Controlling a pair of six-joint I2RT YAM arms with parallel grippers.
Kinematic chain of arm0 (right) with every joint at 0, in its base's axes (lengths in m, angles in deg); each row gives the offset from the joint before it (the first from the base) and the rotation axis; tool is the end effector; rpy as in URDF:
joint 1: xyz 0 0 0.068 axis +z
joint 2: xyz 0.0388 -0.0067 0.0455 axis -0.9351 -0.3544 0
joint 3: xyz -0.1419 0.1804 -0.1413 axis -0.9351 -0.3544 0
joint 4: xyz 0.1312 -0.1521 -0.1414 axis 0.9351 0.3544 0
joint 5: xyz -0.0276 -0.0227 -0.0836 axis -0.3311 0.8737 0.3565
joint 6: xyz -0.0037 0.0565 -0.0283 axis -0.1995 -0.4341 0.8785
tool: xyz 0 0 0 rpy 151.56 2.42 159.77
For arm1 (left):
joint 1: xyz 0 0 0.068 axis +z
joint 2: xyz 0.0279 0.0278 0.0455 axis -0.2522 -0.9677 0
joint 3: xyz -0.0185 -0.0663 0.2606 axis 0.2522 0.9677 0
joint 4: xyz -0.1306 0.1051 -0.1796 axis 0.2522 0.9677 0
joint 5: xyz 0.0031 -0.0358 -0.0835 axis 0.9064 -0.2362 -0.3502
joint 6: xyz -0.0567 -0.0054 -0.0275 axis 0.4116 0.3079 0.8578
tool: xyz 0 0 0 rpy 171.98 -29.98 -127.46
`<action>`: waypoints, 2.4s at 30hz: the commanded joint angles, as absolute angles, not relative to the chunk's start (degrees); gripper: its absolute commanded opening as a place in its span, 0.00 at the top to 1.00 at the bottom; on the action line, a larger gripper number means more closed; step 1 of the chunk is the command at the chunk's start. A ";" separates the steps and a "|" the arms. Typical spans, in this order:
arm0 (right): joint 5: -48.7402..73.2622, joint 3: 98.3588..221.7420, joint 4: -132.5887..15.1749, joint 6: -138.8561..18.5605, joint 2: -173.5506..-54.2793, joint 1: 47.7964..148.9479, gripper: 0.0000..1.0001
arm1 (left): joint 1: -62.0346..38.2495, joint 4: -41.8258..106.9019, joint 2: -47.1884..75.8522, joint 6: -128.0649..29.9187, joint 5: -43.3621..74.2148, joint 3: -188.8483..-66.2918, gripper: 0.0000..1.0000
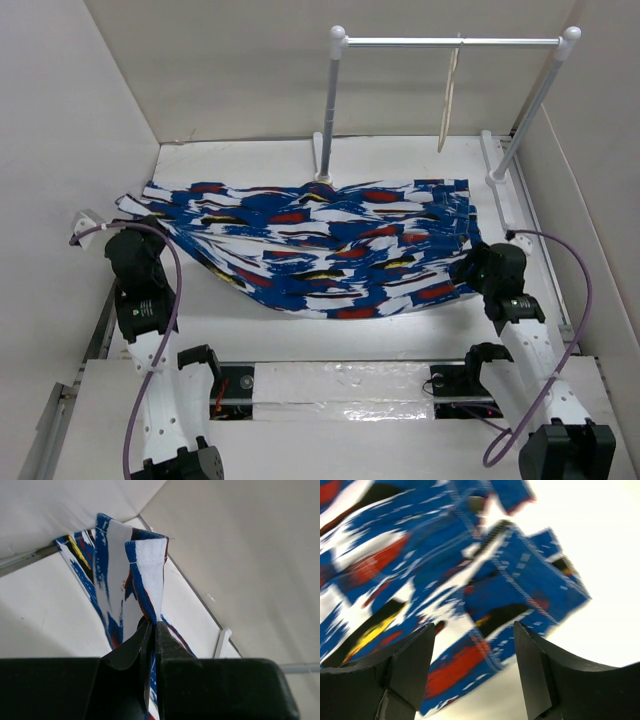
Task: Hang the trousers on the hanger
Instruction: Fold the trousers at the center of the board.
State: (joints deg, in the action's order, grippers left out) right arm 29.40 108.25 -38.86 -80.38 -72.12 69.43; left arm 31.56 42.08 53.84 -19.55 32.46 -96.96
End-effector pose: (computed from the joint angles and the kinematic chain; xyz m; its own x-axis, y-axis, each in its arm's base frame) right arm 0.1530 -0.0074 0.2041 -0.4628 0.4470 -0.7655 0.3829 0.8796 0.2822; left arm 0.1432 0.0514 0.3447 0.2629 -0.5991 -0.7563 -0.3466 0.6729 -0.6535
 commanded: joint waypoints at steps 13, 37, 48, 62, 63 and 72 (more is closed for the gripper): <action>33.71 106.39 -37.15 -94.11 -82.22 60.46 0.44 | 31.48 38.60 55.64 -20.57 19.21 -96.01 1.00; 39.16 132.66 -14.65 -77.42 -63.34 58.87 1.00 | 31.48 50.45 59.67 -23.39 35.63 -104.27 1.00; 32.03 140.13 -29.06 -72.14 -86.07 58.35 1.00 | 31.48 50.98 48.21 -22.51 42.92 -104.26 1.00; 28.87 149.37 -47.67 -74.69 -112.63 57.29 1.00 | 31.48 47.74 15.14 -23.29 52.95 -121.31 1.00; 28.43 149.28 -48.83 -74.86 -113.51 57.29 1.00 | 31.48 47.74 12.94 -23.82 53.83 -123.58 1.00; 29.57 160.17 -49.28 -75.22 -129.85 57.29 1.00 | 29.55 49.15 -12.28 -28.74 56.64 -143.26 1.00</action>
